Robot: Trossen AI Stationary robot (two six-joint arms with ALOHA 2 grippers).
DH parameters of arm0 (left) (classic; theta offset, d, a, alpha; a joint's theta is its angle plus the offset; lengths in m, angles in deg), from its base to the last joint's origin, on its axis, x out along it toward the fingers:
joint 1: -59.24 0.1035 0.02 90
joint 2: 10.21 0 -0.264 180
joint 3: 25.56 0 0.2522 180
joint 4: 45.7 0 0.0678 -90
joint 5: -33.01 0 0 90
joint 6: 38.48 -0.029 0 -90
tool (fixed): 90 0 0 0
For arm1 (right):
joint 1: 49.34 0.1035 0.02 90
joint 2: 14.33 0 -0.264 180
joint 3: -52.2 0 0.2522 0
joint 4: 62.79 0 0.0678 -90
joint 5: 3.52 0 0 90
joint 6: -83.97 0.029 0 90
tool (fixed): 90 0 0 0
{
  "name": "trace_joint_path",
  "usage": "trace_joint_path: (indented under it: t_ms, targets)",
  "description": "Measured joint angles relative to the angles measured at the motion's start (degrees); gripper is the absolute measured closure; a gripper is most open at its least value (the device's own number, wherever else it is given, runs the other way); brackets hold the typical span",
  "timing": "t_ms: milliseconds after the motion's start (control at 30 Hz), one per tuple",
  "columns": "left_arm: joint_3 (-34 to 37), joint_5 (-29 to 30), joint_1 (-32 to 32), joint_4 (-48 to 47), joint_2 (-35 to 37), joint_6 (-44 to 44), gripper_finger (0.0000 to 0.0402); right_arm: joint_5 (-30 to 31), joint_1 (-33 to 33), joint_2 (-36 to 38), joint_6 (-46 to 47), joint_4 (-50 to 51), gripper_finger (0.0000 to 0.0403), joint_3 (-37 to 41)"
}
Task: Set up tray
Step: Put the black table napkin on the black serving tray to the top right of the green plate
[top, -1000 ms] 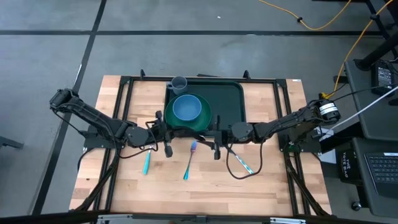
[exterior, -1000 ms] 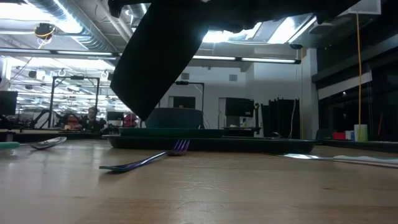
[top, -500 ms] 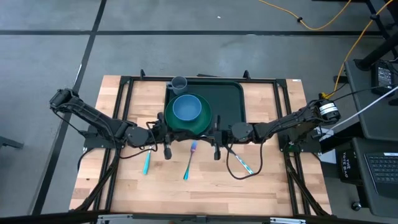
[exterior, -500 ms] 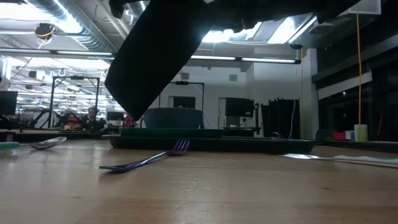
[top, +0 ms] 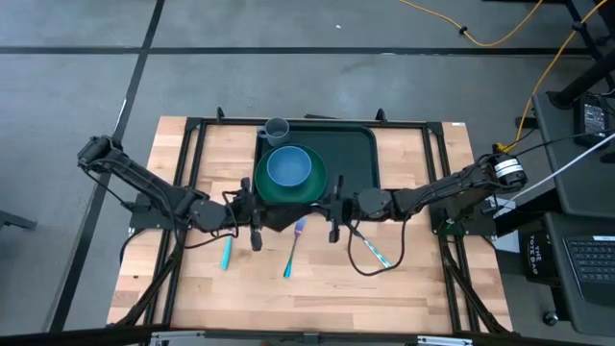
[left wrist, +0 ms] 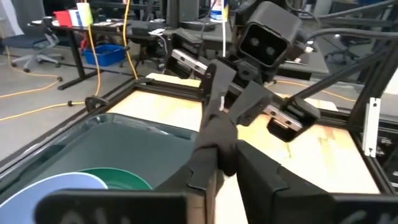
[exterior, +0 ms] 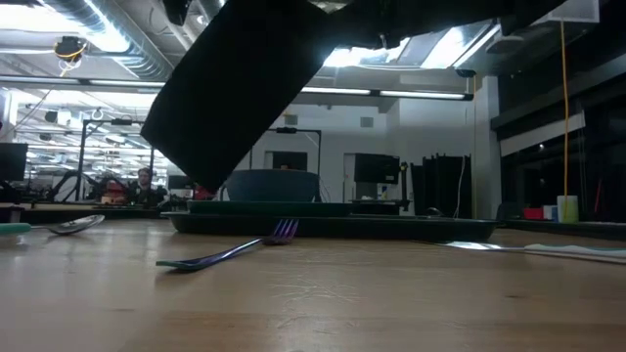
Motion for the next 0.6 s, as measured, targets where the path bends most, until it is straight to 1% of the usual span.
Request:
trace_joint_path:
  t_ms: [267,367,500,600]
  targets:
    - [0.0,-0.7,-0.2,-0.7,2.2,0.1,0.028,0.1,0.0,2.0,0.0,3.5,0.0381,0.0]
    - [0.0,-1.0,-0.6,-2.8,3.2,0.3,0.0265,2.0,0.0,2.8,-0.8,5.0,0.0381,0.0]
    - [0.0,-0.4,-1.2,-6.9,4.7,3.8,0.0261,5.1,0.0,4.4,-2.8,10.4,0.0381,0.1]
    - [0.0,3.2,-2.0,-9.9,6.2,4.0,0.0273,7.8,0.0,6.9,-4.4,13.5,0.0381,0.1]
